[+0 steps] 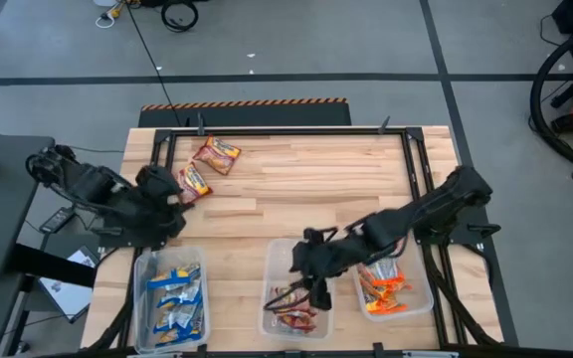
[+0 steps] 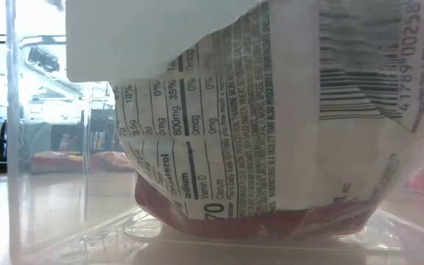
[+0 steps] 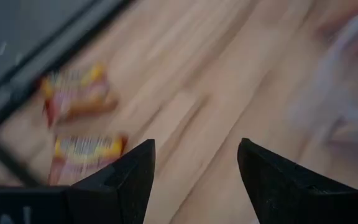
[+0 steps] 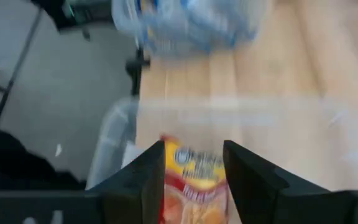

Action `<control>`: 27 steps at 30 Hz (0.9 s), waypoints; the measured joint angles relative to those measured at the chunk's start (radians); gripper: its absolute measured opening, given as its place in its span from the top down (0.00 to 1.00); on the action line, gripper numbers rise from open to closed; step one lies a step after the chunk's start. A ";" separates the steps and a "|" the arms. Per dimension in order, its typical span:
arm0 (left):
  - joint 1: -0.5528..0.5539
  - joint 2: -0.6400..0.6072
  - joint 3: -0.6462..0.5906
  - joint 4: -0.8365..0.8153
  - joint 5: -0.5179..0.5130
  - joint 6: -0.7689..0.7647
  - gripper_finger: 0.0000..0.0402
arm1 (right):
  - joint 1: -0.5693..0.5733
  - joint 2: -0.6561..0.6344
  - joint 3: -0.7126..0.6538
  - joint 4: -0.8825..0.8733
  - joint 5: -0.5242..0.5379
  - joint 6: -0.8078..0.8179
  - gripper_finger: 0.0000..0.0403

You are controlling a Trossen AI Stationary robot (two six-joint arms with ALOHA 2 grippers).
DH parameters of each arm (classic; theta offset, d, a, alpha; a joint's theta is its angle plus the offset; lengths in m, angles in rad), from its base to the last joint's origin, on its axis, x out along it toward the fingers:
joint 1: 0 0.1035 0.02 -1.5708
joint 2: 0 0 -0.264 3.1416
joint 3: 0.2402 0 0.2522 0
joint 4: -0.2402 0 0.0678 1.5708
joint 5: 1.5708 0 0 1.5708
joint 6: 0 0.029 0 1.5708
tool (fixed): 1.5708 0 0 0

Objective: Sort Maruchan noodles
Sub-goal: Put the top right red noodle pack into the middle transparent bin, then put the bottom red noodle pack into the middle transparent bin

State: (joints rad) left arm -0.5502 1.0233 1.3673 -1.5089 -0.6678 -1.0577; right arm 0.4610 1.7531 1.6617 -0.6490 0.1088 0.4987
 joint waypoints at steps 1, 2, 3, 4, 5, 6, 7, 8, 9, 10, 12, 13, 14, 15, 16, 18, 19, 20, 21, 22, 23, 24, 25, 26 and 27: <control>0.030 -0.001 -0.031 -0.003 0.037 -0.008 0.42 | -0.002 -0.022 0.009 0.002 0.017 -0.014 0.57; 0.064 -0.004 -0.066 0.002 0.076 -0.018 0.42 | -0.005 -0.044 0.017 0.005 0.034 -0.030 0.56; 0.100 -0.007 -0.100 0.002 0.118 -0.034 0.42 | -0.008 -0.065 0.024 0.011 0.050 -0.047 0.56; 0.142 -0.011 -0.137 0.008 0.162 -0.037 0.42 | -0.010 -0.086 0.027 0.021 0.068 -0.063 0.56; 0.188 -0.011 -0.172 0.015 0.199 -0.027 0.42 | -0.012 -0.108 0.027 0.031 0.087 -0.077 0.55; 0.234 -0.010 -0.211 0.026 0.230 -0.004 0.42 | -0.014 -0.128 0.027 0.041 0.113 -0.091 0.55; 0.283 -0.008 -0.252 0.042 0.258 0.009 0.42 | -0.015 -0.146 0.027 0.050 0.141 -0.106 0.56; 0.333 -0.006 -0.295 0.065 0.273 0.020 0.42 | -0.017 -0.164 0.027 0.057 0.170 -0.118 0.56; 0.382 -0.002 -0.334 0.094 0.273 0.044 0.42 | -0.018 -0.179 0.027 0.058 0.199 -0.134 0.56; 0.427 0.002 -0.373 0.138 0.279 0.088 0.42 | -0.018 -0.191 0.027 0.059 0.223 -0.146 0.56; 0.509 0.009 -0.451 0.234 0.320 0.195 0.42 | -0.019 -0.210 0.027 0.058 0.254 -0.165 0.56; 0.549 0.021 -0.484 0.277 0.345 0.235 0.42 | -0.019 -0.216 0.027 0.058 0.262 -0.170 0.56; 0.591 0.037 -0.513 0.324 0.358 0.265 0.42 | -0.019 -0.222 0.027 0.058 0.265 -0.178 0.56; 0.628 0.058 -0.539 0.358 0.363 0.282 0.42 | -0.019 -0.224 0.027 0.058 0.267 -0.185 0.56; 0.663 0.080 -0.563 0.381 0.357 0.292 0.42 | -0.019 -0.224 0.027 0.058 0.268 -0.187 0.56; 0.722 0.133 -0.593 0.414 0.326 0.335 0.42 | -0.019 -0.224 0.027 0.051 0.268 -0.188 0.56; 0.744 0.161 -0.601 0.438 0.305 0.350 0.42 | -0.019 -0.220 0.027 0.047 0.268 -0.188 0.56; 0.759 0.190 -0.610 0.452 0.281 0.359 0.42 | -0.019 -0.217 0.027 0.048 0.268 -0.188 0.56; 0.771 0.220 -0.613 0.456 0.266 0.362 0.42 | -0.021 -0.213 0.027 0.046 0.268 -0.187 0.56; 0.778 0.248 -0.619 0.470 0.253 0.361 0.42 | -0.024 -0.209 0.026 0.042 0.268 -0.186 0.56; 0.779 0.272 -0.624 0.491 0.253 0.360 0.42 | -0.024 -0.204 0.025 0.038 0.267 -0.186 0.56; 0.777 0.292 -0.627 0.507 0.246 0.362 0.42 | -0.027 -0.201 0.025 0.037 0.267 -0.186 0.56; 0.769 0.313 -0.627 0.519 0.239 0.362 0.42 | -0.030 -0.200 0.025 0.034 0.268 -0.186 0.56; 0.761 0.335 -0.630 0.524 0.233 0.353 0.42 | -0.033 -0.200 0.025 0.024 0.268 -0.185 0.56; 0.751 0.353 -0.636 0.526 0.221 0.333 0.42 | -0.035 -0.201 0.025 0.015 0.268 -0.183 0.56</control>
State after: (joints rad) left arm 0.2007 1.3762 0.7312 -0.9833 -0.4465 -0.7245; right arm 0.4256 1.5526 1.6871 -0.6342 0.3763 0.3152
